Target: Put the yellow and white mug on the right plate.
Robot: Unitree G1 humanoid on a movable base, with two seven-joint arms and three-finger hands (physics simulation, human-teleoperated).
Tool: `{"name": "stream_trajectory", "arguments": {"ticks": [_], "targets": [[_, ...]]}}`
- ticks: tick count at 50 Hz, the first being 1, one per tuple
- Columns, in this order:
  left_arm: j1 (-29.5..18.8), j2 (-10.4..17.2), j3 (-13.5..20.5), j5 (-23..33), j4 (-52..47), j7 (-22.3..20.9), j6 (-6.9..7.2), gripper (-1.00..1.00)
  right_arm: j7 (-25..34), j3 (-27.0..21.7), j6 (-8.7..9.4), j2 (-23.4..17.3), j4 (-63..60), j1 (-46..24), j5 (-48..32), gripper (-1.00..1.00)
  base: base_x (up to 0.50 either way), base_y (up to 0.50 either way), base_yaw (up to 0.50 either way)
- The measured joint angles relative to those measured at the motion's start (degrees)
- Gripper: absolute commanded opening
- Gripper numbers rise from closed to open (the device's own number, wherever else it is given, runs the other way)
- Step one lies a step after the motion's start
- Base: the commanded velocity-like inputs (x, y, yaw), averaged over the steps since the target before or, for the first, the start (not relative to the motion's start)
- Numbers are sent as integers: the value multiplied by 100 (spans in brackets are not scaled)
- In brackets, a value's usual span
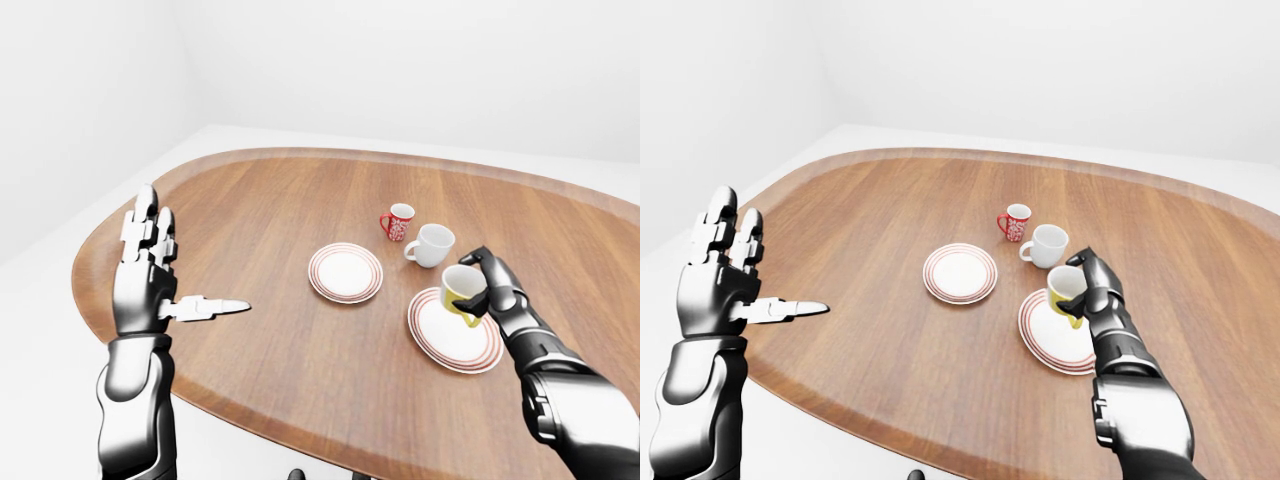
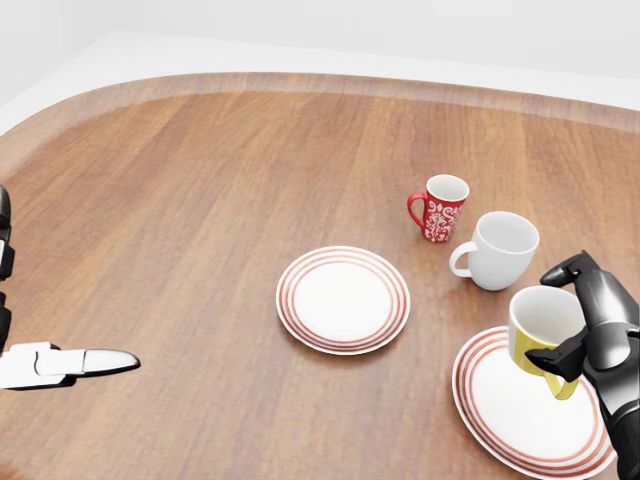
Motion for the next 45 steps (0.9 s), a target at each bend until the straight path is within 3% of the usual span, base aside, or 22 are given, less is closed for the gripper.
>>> {"name": "stream_trajectory", "arguments": {"ticks": [45], "targets": [[13, -16, -33, 36, 21, -7, 0, 100, -642, -111, 0, 114, 352, 282, -331, -100, 0, 0, 0]]}}
